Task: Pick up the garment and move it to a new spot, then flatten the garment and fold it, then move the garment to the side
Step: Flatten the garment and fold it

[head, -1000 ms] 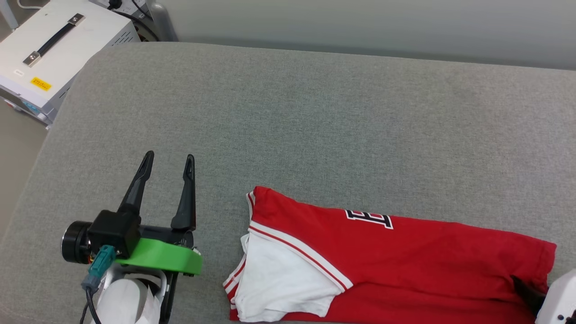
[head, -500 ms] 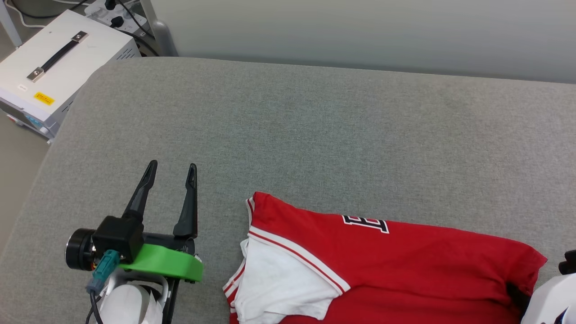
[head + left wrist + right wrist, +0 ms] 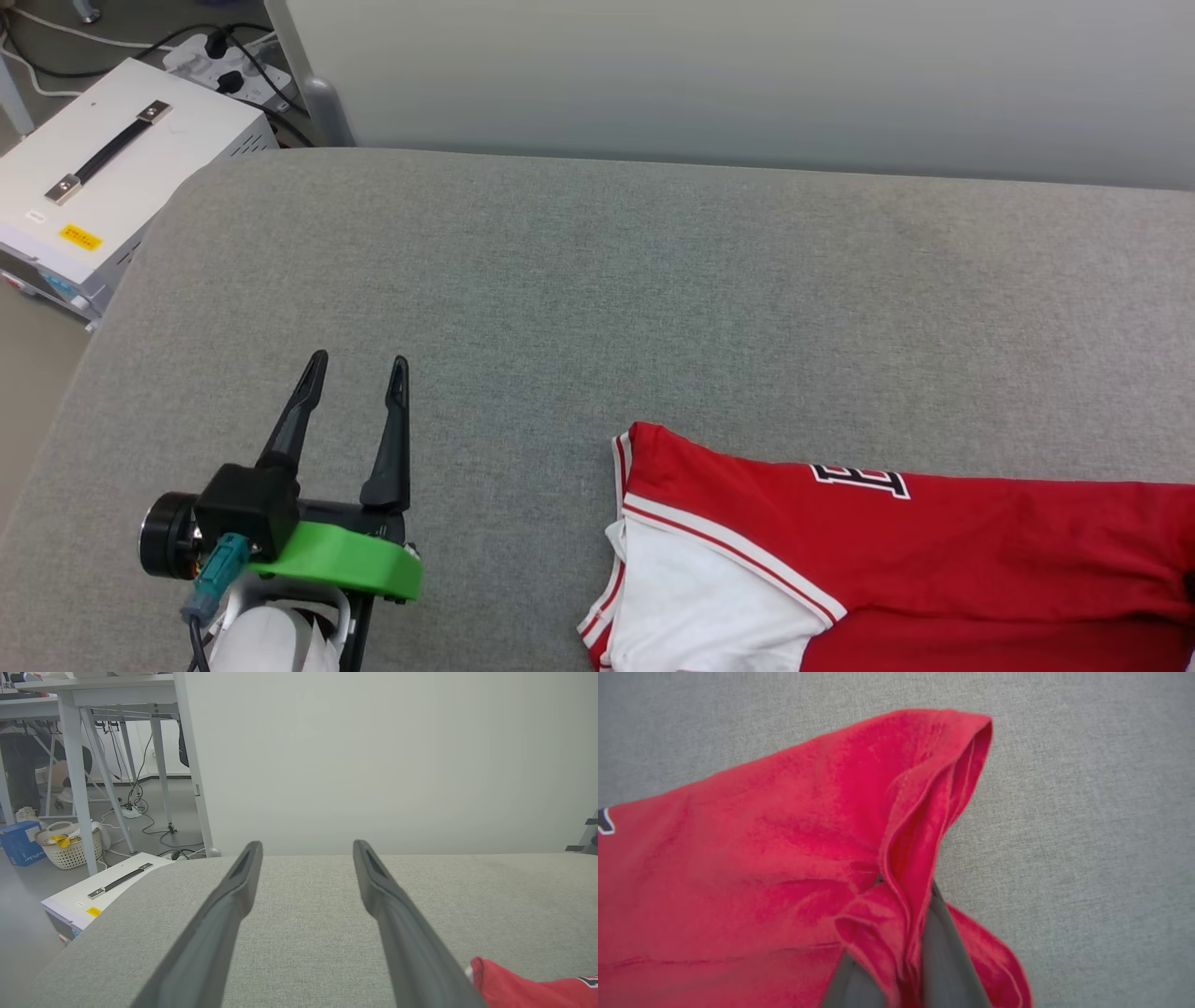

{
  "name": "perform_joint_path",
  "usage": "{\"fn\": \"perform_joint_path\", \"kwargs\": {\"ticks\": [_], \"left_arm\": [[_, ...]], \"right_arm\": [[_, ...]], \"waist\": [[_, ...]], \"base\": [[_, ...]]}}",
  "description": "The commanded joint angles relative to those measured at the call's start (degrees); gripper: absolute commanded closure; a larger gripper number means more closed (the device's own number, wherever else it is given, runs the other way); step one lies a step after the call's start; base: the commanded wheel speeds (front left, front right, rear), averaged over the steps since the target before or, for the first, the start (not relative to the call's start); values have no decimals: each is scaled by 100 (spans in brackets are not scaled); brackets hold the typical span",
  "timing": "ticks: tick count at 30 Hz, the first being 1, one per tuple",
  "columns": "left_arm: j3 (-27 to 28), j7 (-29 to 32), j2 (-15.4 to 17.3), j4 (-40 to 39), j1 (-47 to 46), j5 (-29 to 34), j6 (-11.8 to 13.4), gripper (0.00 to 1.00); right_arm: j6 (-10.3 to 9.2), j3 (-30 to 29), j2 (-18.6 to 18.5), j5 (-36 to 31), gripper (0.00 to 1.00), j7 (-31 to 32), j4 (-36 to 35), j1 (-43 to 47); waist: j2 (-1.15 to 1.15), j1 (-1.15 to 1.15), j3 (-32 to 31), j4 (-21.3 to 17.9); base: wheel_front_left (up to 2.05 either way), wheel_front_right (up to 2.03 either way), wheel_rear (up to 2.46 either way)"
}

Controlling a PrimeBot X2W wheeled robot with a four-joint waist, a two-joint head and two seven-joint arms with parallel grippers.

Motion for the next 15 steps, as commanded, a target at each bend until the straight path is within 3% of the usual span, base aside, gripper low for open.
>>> {"fn": "perform_joint_path", "kwargs": {"ticks": [1, 9, 15], "left_arm": [[23, -33, -53, 13, 130, 35, -30, 0], [33, -33, -125, 57, 267, 50, -55, 0], [37, -33, -193, 80, 327, 57, -69, 0]], "right_arm": [[-10, -15, 26, -51, 100, 35, -124, 39], [-10, 485, 281, 225, 100, 700, -1139, 485], [-10, 997, 790, 433, 100, 1315, -2134, 634]], "waist": [[39, 0, -55, -11], [39, 0, -264, 12], [39, 0, -405, 151]], "base": [[0, 0, 0], [0, 0, 0], [0, 0, 0]]}}
